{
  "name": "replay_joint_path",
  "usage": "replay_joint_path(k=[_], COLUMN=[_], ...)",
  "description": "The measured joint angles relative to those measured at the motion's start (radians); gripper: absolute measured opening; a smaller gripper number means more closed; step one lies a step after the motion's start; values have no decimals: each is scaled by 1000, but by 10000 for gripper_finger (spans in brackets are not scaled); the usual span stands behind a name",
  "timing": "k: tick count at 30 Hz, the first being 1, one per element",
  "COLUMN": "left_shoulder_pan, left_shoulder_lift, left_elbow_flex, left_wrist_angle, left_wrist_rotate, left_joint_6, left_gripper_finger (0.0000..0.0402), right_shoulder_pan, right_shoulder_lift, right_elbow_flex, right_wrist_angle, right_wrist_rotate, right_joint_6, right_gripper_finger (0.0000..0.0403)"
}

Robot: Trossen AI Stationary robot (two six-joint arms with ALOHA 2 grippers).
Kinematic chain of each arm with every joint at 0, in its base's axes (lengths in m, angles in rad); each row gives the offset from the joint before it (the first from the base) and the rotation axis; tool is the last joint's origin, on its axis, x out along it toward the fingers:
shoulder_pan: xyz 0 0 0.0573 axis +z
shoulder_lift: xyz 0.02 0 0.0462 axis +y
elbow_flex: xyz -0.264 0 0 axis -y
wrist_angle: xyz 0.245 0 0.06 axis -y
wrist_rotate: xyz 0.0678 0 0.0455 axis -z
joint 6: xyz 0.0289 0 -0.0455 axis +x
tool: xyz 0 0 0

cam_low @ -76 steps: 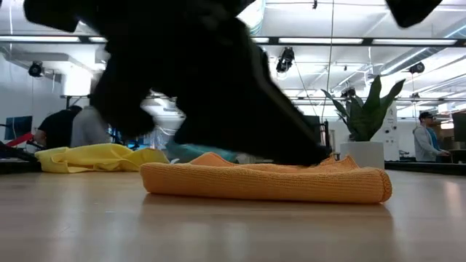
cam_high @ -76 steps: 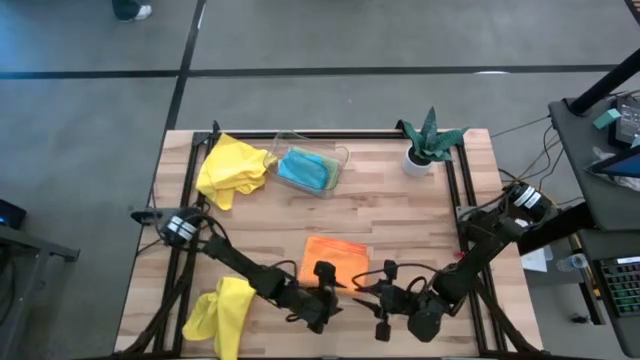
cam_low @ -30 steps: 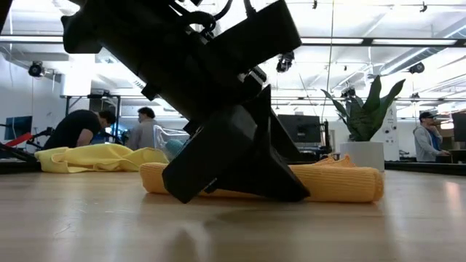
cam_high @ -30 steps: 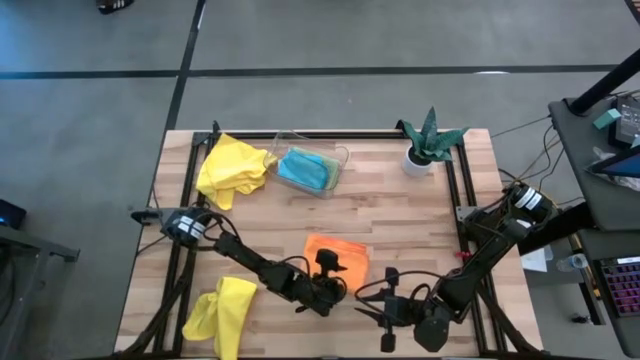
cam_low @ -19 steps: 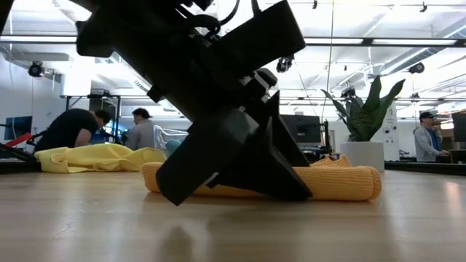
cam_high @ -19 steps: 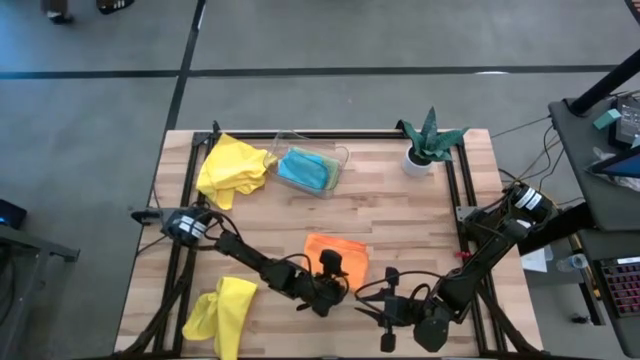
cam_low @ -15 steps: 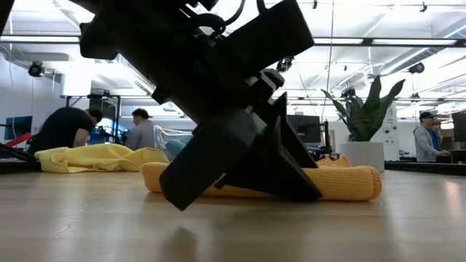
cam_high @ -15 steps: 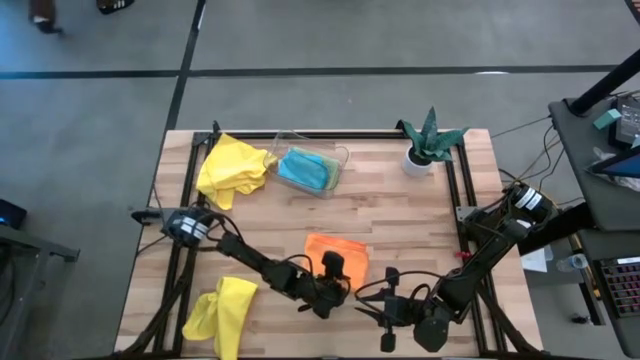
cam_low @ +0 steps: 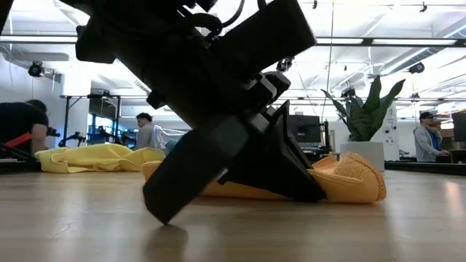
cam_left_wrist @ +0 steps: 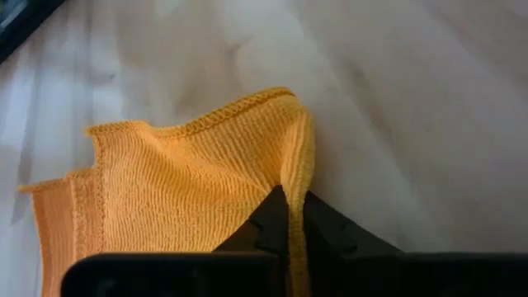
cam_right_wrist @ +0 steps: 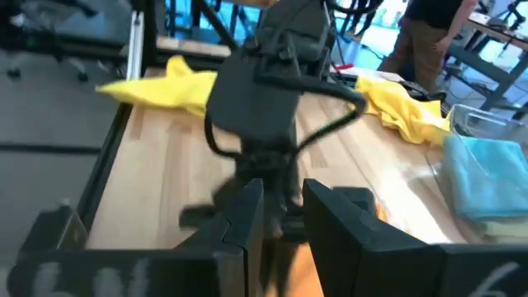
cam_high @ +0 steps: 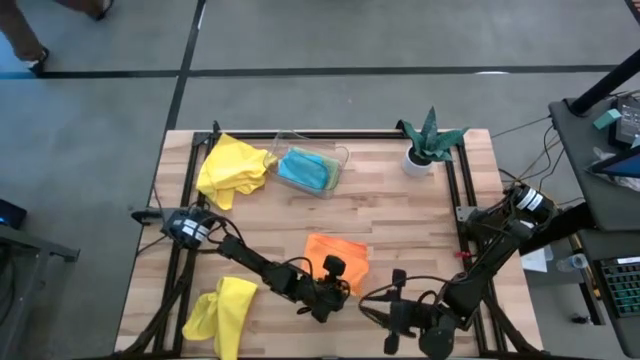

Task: Fold microfiber towels
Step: Fold the orange towel

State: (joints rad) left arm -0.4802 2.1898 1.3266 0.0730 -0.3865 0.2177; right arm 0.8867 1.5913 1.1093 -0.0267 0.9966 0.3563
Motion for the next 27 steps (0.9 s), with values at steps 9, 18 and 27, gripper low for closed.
replay_joint_path(k=[9,18,27], left_shoulder_pan=[-101,-128,-127], left_shoulder_lift=[-80,-113,-152], left_elbow_flex=[-30,-64,-104], left_wrist_angle=[-44,-78,-57], left_wrist_rotate=[185,196,256], left_joint_6=[132,129,97], left_gripper_finger=[1,0,0], right_shoulder_pan=[5,-3,-17], right_shoulder_lift=[0,114,211], right_elbow_flex=[-24,-52,-52], right_wrist_angle=[-172,-189,-392], right_wrist_rotate=[-85,-193,-188], right_joint_6=[52,35,35], right_gripper_finger=[82,126,188])
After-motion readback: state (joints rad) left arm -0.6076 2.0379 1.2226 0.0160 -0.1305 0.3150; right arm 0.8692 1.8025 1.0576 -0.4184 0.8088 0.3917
